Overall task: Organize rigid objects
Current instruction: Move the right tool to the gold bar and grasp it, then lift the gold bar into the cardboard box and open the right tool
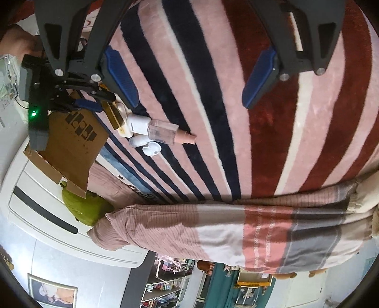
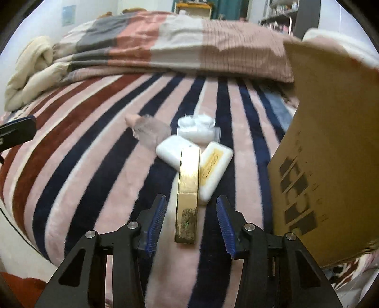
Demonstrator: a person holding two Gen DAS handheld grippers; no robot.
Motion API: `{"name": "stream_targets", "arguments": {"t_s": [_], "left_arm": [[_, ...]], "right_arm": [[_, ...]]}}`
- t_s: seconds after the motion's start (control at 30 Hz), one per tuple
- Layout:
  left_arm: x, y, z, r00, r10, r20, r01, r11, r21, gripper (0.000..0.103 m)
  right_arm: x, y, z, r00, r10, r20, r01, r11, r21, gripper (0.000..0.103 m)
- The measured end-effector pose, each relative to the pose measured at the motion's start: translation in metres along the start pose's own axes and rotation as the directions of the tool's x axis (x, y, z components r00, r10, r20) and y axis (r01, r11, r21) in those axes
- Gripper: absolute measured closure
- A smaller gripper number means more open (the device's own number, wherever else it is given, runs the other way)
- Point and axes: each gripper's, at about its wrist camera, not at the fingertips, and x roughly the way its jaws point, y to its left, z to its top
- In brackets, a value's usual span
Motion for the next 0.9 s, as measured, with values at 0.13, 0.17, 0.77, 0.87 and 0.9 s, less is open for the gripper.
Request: {"name": "stream_targets", "arguments": {"t_s": [0.13, 0.17, 0.77, 0.87, 0.9], "left_arm": [[0.002, -0.001, 0.0, 1.0, -0.003, -0.008, 0.003, 1.0, 0.003, 0.016], [0.002, -0.002, 0.0, 1.0, -0.006, -0.009, 0.006, 1.0, 0.003, 0.016], [-0.029, -0.079, 0.068, 0.973, -0.231, 0.009, 0.231, 0.973, 0.023, 0.068], [-0.032, -0.104, 0.082, 0.971, -0.239, 0.018, 0.237, 0.97, 0.061, 0.07], [-0.031, -0.112, 0.087, 0.971, -0.239, 0.013, 0.237, 0.969, 0.072, 0.07]], "right_arm": [[0.01, 0.001, 0.001, 1.0, -0.021, -0.013, 0.021, 1.0, -0.016, 0.09], [0.009, 0.002, 0.001, 1.0, -0.018, -0.004, 0.018, 1.0, -0.018, 0.09], [-0.094, 0.032, 0.056, 0.869, 0.483, 0.108, -0.435, 0.85, -0.298, 0.09], [-0.112, 0.016, 0.063, 0.857, 0.496, 0.141, -0.437, 0.843, -0.315, 0.09], [-0.117, 0.007, 0.064, 0.854, 0.499, 0.149, -0.439, 0.843, -0.312, 0.09]]}}
